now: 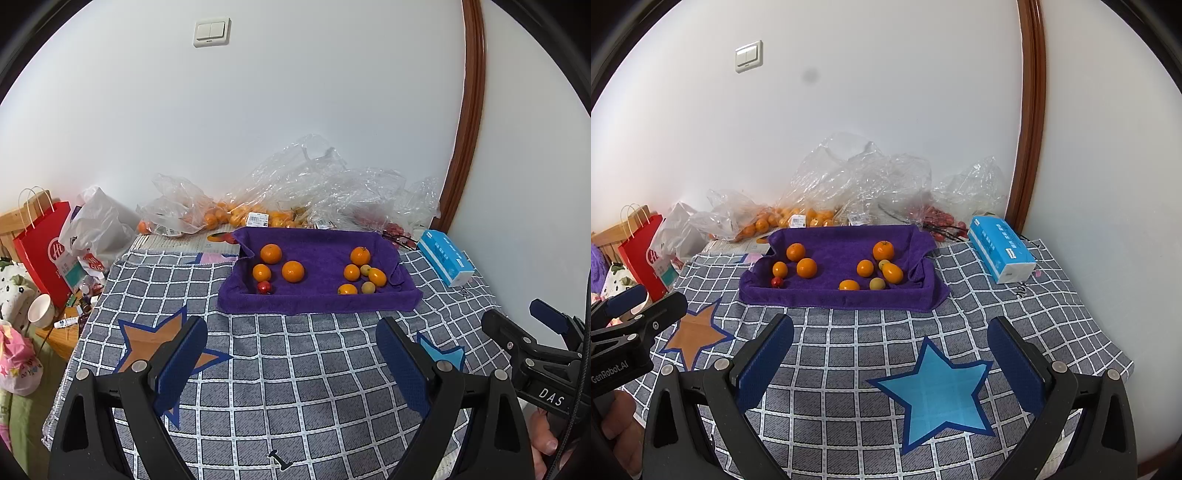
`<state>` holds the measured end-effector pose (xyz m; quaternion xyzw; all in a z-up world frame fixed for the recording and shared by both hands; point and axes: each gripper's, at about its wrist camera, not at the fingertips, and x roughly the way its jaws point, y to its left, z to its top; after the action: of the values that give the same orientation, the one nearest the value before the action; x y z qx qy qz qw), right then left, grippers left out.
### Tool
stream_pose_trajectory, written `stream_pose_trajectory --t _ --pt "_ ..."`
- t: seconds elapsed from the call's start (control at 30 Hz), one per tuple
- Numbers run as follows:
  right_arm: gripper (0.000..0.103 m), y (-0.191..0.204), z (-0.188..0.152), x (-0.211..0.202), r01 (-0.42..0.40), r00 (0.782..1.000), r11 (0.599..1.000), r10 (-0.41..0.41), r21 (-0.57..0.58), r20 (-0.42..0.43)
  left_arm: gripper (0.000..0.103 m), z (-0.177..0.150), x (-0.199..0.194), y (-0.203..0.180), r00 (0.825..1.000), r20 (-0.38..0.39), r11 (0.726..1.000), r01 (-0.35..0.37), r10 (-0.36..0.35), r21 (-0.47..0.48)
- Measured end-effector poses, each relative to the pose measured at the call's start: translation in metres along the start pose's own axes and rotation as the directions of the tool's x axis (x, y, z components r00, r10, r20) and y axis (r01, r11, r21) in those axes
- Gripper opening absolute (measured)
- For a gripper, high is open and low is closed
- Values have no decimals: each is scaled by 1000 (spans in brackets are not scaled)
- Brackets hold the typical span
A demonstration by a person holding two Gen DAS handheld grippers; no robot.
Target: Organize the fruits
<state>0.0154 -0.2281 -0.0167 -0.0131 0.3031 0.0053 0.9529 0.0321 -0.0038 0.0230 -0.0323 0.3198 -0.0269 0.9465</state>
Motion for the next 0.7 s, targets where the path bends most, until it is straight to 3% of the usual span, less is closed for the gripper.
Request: stream_pose_trajectory --t 0.7 --pt "103 0 -1 -2 -1 1000 1000 1 1 3 93 0 -1 -2 1000 3 1000 2 -2 1"
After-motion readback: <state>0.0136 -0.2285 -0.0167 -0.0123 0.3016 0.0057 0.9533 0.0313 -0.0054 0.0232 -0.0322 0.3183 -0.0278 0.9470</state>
